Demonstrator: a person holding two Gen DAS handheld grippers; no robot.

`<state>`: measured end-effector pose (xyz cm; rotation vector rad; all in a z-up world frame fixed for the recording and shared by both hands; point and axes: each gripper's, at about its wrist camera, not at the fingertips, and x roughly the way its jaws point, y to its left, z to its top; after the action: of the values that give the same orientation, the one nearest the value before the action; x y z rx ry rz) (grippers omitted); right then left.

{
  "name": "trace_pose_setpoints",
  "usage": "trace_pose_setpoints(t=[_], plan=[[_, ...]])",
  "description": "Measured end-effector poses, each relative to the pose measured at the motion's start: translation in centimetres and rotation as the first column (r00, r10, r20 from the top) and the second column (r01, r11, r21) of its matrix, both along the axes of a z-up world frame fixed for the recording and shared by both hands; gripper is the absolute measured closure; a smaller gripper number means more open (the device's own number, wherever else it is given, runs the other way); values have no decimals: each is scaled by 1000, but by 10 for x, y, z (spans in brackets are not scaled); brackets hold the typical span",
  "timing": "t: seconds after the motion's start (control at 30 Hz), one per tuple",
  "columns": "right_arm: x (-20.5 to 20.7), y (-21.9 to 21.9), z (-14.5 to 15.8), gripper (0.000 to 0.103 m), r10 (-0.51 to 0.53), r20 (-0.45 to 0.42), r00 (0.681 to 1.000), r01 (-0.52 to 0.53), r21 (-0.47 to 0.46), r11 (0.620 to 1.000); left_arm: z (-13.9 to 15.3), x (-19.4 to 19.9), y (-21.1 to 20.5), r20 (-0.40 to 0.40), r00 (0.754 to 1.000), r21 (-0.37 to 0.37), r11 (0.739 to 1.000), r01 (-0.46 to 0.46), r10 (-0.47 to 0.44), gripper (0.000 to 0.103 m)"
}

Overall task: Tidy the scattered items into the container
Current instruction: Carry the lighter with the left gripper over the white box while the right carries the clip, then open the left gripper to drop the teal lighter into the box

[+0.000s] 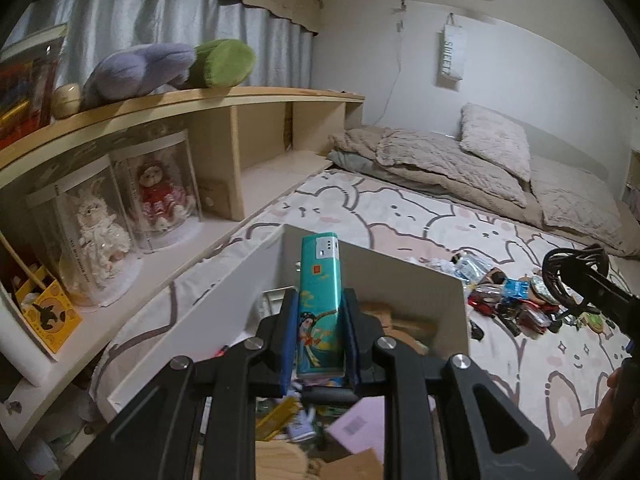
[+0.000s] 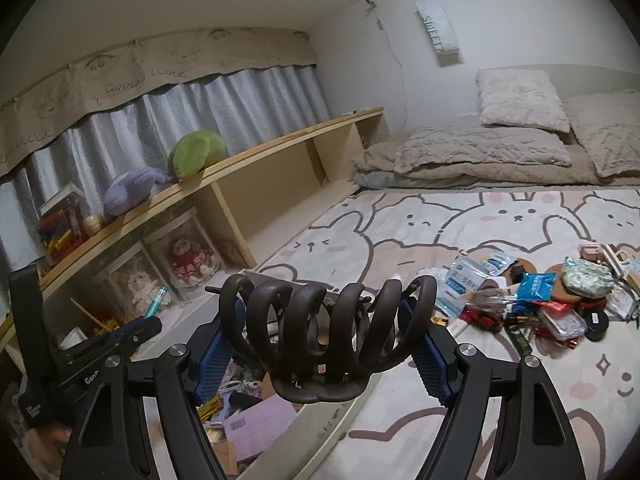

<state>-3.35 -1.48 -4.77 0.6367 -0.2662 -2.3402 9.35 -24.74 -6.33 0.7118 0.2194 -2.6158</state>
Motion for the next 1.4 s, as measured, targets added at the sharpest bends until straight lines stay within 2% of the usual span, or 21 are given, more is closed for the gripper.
trace_pose_setpoints(t=[0.27,0.57,0.73,0.83,0.9,1.1,1.23,1.33,1.4], plan=[[2,-22,3,24,55,-16,998,-55,21,998,-3,9,-29,20,999,0,999,-47,47,82],[4,-40,-2,24,98,-4,995,-98,39,994,-33,6,-25,98,995,25,1000,-14,11,82],[3,-45,-7,24,105,6,994,-106,47,993,-52,-2,-27,134,991,71,997,-10,0,82],[2,-47,-10,24,105,12,994,-105,50,993,-65,-5,-28,148,989,156,988,7,-31,82],[1,-47,-12,24,102,20,995,-103,50,993,-74,-6,-25,171,984,176,984,20,-51,82],[-3,-53,-21,24,105,48,993,-108,58,992,-81,-8,-15,194,978,181,983,38,-73,82],[-2,-54,-24,24,108,53,993,-111,64,992,-84,0,-5,212,969,199,977,81,-124,82],[-3,-52,-23,24,103,52,993,-106,61,993,-83,7,8,228,964,151,983,106,-139,82],[-4,-51,-23,24,100,57,993,-103,55,993,-82,11,13,232,959,158,979,129,-164,82]])
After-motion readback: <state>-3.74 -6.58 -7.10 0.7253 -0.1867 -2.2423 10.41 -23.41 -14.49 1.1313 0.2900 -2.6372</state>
